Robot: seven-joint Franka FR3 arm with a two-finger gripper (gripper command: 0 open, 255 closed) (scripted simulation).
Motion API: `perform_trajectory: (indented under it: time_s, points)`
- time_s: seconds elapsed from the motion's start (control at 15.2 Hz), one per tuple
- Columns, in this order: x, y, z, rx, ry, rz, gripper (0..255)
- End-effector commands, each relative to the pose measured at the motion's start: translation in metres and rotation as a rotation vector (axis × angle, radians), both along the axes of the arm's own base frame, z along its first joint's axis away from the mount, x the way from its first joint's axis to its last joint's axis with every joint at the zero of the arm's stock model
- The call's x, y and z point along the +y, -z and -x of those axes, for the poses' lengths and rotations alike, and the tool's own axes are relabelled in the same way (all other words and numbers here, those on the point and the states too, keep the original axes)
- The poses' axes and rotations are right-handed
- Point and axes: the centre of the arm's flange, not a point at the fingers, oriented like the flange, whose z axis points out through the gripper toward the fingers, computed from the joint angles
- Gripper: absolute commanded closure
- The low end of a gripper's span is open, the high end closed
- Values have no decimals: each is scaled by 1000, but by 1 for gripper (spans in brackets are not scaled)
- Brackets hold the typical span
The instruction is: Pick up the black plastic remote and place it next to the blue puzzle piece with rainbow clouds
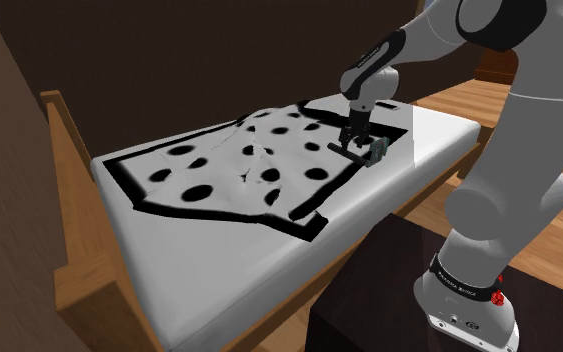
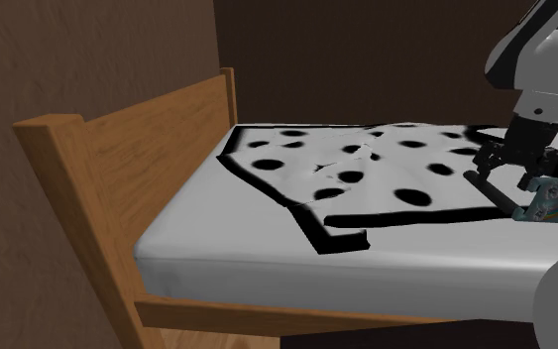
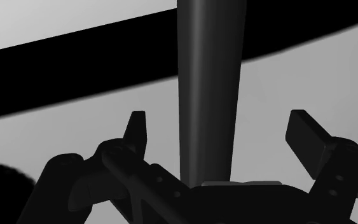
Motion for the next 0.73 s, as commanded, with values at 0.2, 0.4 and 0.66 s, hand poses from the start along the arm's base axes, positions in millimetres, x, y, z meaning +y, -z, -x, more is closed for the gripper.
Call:
perform_trajectory:
  time_s: [0.2, 0.4, 0.66]
  points:
    - [-4, -44, 1, 0, 0, 0, 0]
    - [-4, -44, 1, 0, 0, 0, 0]
    - [-4, -44, 1, 0, 0, 0, 0]
